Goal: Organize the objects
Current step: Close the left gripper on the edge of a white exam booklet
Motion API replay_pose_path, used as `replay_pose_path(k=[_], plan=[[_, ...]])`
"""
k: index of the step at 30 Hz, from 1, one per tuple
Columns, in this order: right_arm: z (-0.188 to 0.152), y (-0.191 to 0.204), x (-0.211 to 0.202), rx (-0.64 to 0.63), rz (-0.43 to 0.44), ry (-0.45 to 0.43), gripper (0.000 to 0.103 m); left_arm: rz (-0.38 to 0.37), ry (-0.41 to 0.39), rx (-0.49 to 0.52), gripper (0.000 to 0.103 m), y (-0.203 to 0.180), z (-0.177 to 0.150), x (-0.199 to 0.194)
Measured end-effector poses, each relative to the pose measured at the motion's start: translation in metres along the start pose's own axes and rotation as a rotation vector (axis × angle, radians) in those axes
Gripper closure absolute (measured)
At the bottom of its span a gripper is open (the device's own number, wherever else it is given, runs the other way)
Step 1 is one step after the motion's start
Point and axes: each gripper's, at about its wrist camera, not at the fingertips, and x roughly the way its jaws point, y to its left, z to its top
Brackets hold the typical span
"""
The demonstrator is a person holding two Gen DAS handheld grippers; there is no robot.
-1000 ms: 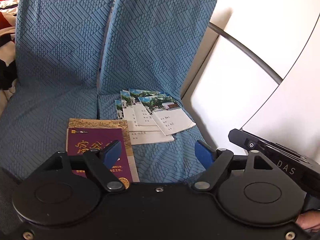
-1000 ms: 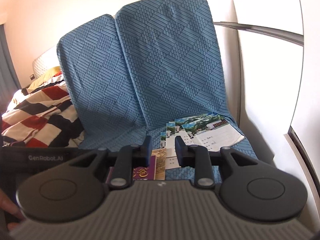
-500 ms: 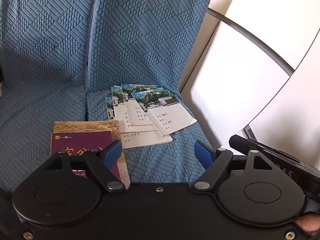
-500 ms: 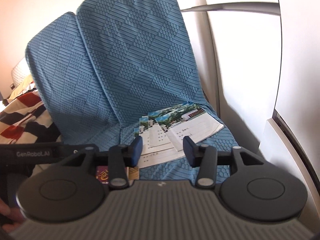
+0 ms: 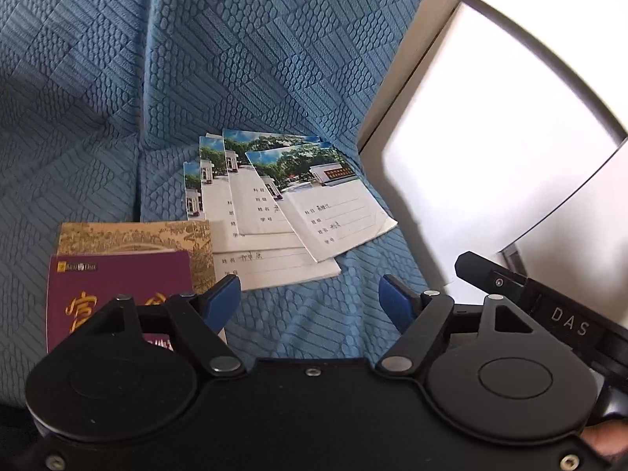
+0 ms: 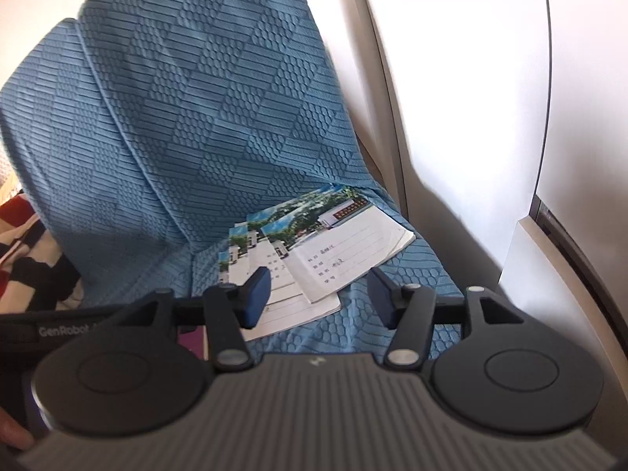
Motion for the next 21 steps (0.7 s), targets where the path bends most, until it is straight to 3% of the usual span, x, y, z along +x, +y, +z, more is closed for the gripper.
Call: replay_pose_path(k=[12, 21], plan=[[0.021, -0.009, 0.085, 0.064, -0.039, 0.055, 0.046, -0.054, 0.107, 0.000, 0.042, 0.009, 0.029, 0.104], [0.026, -0.020, 0.150, 0.053, -0.029, 0.093, 0.046, -0.093, 0.214, -0.056, 0.052, 0.022, 0.041, 0.169]])
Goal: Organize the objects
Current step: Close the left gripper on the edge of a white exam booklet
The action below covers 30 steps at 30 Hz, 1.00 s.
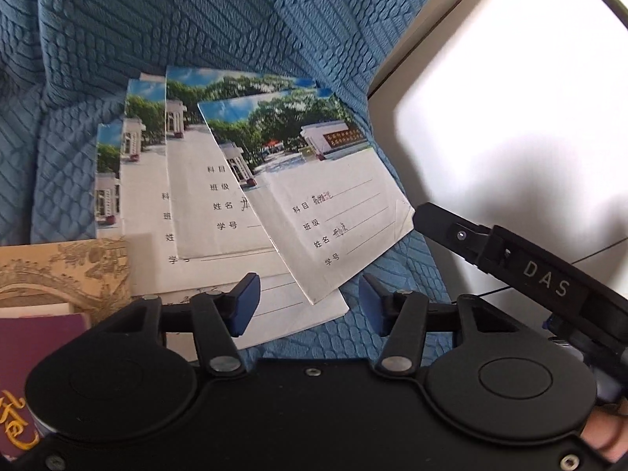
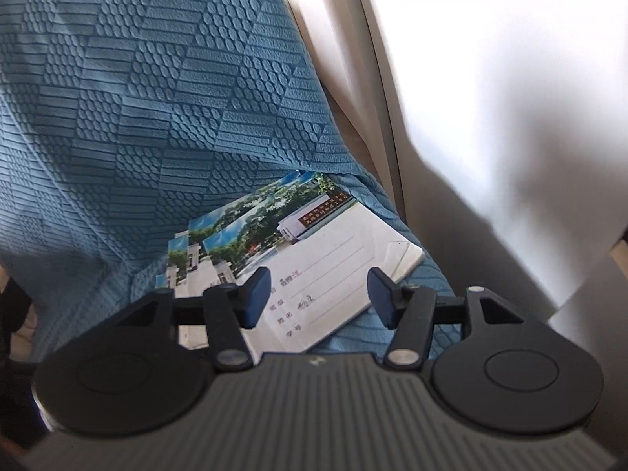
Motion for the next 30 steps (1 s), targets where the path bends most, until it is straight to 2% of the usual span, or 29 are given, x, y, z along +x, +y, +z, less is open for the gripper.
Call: replay_pose_path(k=[4, 6, 8, 11, 18, 23, 30], plan=[[-0.002, -0.004, 0.020, -0.009, 0.006, 0.015, 0.047, -0.023, 0.051, -0.030, 0.056, 0.007, 0.002, 0.019], [-0.004, -0.007, 0.026, -0.007, 0.015, 0.015, 0.051, -0.036, 0.072, -0.048, 0.058, 0.010, 0.001, 0.025], [-0.005, -0.008, 0.032, -0.010, 0.021, 0.022, 0.069, -0.041, 0.080, -0.055, 0.058, 0.011, 0.001, 0.029], [-0.009, -0.010, 0.041, -0.004, 0.048, 0.044, 0.086, -0.051, 0.079, -0.051, 0.059, 0.010, 0.003, 0.031], [-0.009, -0.016, 0.049, 0.028, 0.042, 0.050, 0.088, -0.064, 0.076, -0.066, 0.059, 0.007, 0.006, 0.034], [-0.013, -0.028, 0.061, 0.082, 0.039, 0.092, 0.089, -0.141, 0.085, -0.181, 0.059, 0.019, 0.010, 0.039], [-0.013, -0.031, 0.063, 0.121, 0.065, 0.084, 0.089, -0.183, 0.063, -0.215, 0.061, 0.019, 0.013, 0.037]])
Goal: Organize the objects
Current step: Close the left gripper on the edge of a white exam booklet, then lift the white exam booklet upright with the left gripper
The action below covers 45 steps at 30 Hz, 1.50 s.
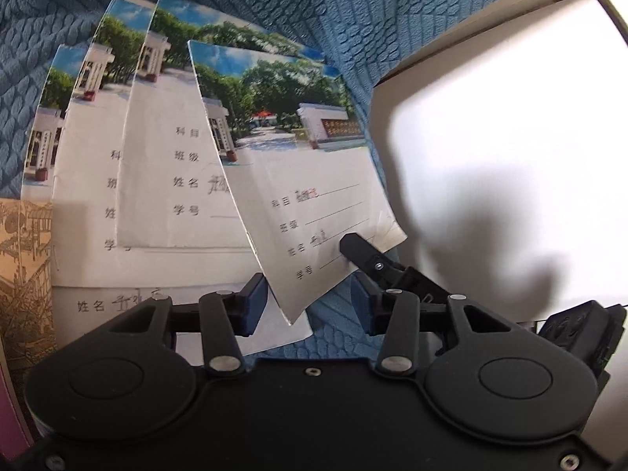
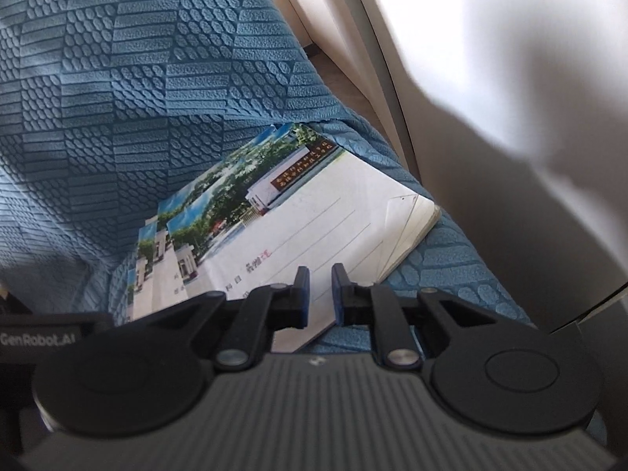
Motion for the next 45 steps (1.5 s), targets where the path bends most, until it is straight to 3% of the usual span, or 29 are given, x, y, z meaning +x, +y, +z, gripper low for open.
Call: replay_pose_path(k=[2, 4, 5, 12, 23, 26, 31, 45], plan=[[0.000, -0.003, 0.000, 0.022, 0.009, -0.001, 0.089, -0.039, -0.012, 0.000, 0.067, -0.001, 0.001, 0.000], [0.000, -0.005, -0.001, 0.047, 0.019, -0.001, 0.089, -0.071, -0.005, -0.009, 0.080, 0.001, 0.002, 0.002], [0.000, -0.007, -0.001, 0.056, 0.024, -0.002, 0.089, -0.073, -0.003, -0.012, 0.081, 0.002, 0.003, 0.005], [0.000, -0.011, -0.001, 0.099, 0.046, -0.005, 0.091, -0.008, -0.008, -0.018, 0.094, 0.006, 0.003, 0.020], [-0.005, -0.021, -0.023, 0.162, 0.101, -0.047, 0.086, 0.020, -0.030, -0.008, 0.096, -0.002, 0.001, 0.014], [-0.010, -0.028, -0.026, 0.235, 0.168, -0.013, 0.085, 0.024, -0.033, -0.010, 0.096, -0.002, 0.001, 0.013], [-0.027, -0.040, -0.026, 0.409, 0.304, 0.091, 0.072, 0.029, -0.040, -0.017, 0.097, 0.001, -0.002, 0.008], [-0.033, -0.063, 0.008, 0.576, 0.385, 0.149, 0.067, -0.024, -0.024, -0.110, 0.099, 0.018, 0.003, -0.002]])
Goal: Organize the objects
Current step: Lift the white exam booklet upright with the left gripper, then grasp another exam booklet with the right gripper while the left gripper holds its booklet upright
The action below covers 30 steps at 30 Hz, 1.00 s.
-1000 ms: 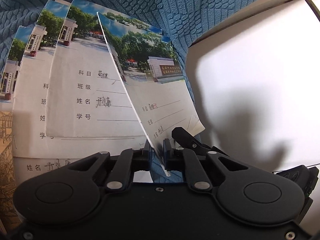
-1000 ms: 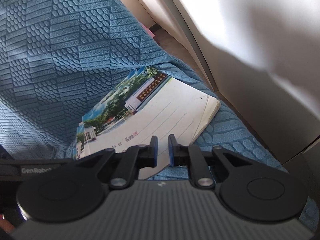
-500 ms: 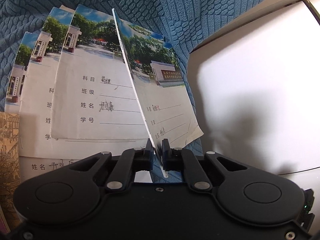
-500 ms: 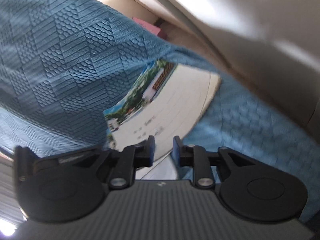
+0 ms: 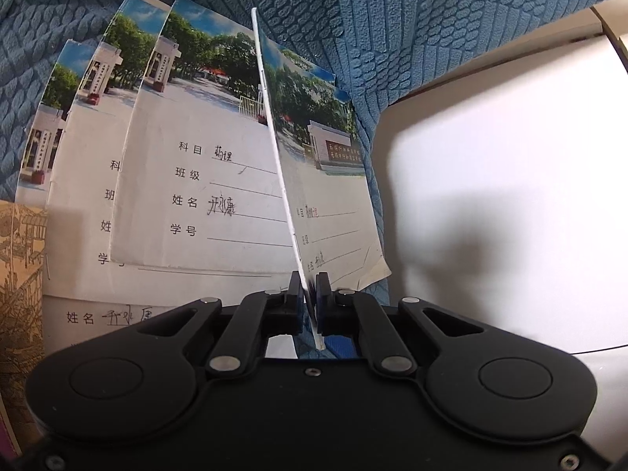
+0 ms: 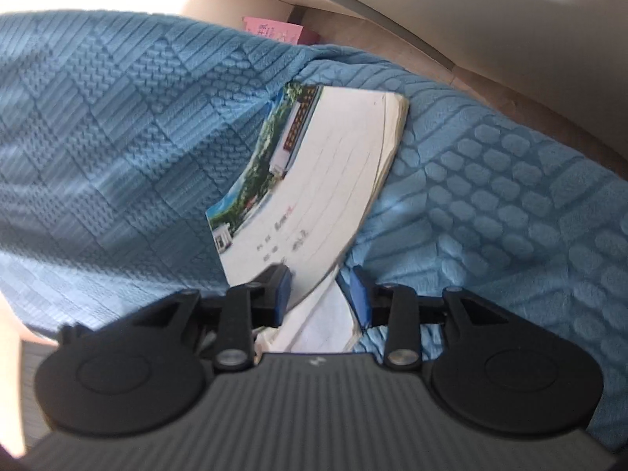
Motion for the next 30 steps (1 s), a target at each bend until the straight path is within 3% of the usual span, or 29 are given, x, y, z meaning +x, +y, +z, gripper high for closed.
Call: replay_pose_path(k=[23, 30], plan=[[0.020, 0.001, 0.004, 0.021, 0.043, -0.075, 0.065, -0.005, -0.024, -0.069, 0.102, 0.043, 0.010, -0.057], [0.024, 0.014, 0.021, -0.037, 0.168, 0.019, 0.066, 0.066, -0.038, -0.073, 0.102, 0.071, 0.016, -0.071]])
